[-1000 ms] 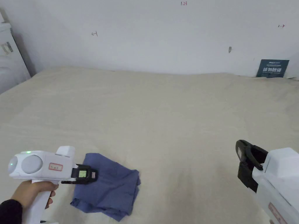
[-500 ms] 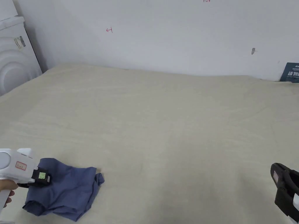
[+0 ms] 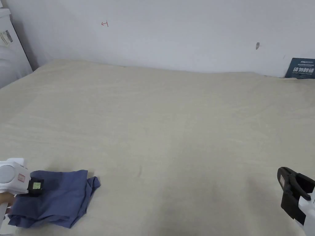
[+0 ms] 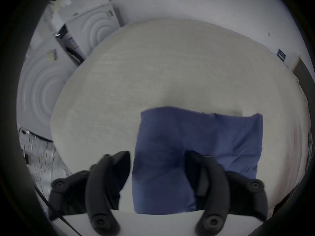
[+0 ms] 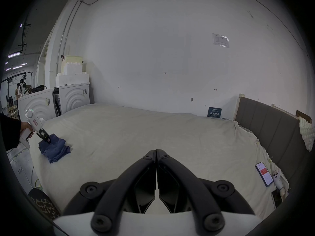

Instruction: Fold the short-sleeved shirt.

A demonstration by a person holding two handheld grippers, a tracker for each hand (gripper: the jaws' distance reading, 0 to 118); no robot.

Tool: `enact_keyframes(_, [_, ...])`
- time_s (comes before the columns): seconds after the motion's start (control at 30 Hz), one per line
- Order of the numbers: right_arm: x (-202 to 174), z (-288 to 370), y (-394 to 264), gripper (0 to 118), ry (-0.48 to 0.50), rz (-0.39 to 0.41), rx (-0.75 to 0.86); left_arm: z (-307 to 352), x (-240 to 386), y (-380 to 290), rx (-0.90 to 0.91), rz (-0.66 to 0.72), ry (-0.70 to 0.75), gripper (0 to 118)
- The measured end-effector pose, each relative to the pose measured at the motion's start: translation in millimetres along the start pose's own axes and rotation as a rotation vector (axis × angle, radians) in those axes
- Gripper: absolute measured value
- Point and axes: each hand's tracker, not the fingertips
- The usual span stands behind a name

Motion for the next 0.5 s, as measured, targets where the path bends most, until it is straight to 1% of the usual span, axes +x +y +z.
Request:
enact_keyframes(0.03, [2.3,4.1,2.5,0,-0.002,-0.002,0.007,10.9,-1.1,-1.4,0.044,0.025,-0.012,99])
enact_keyframes(0.1, [7.3,12.5,8.1,0,-0.013,-0.005,0.022,34.6,-5.2,-1.9,0.154,0.076,-0.019,99])
enact_keyframes(0.17, [16.6,21.3,12.2,0,-0.022,-0.008,0.037,68.5,-3.5,-2.5,0.280,0.114,-0.057,99])
enact_keyframes(0.23, [22.9,31.0,20.3,0,-0.033,-0.013,0.054,112.2,4.2,-5.4,0.402,0.134,-0.059,99])
enact_keyframes(0.37, [30.9,50.4,38.9,0,-0.062,-0.005,0.096,175.9,13.8,-6.1,0.566,0.216,-0.111,99])
enact_keyframes(0.43, [34.1,58.2,46.8,0,-0.083,-0.003,0.109,210.4,27.3,-10.8,0.634,0.220,-0.108,99])
enact_keyframes(0.5, [37.1,64.2,54.9,0,-0.097,-0.006,0.122,230.6,35.4,-9.6,0.696,0.205,-0.100,99])
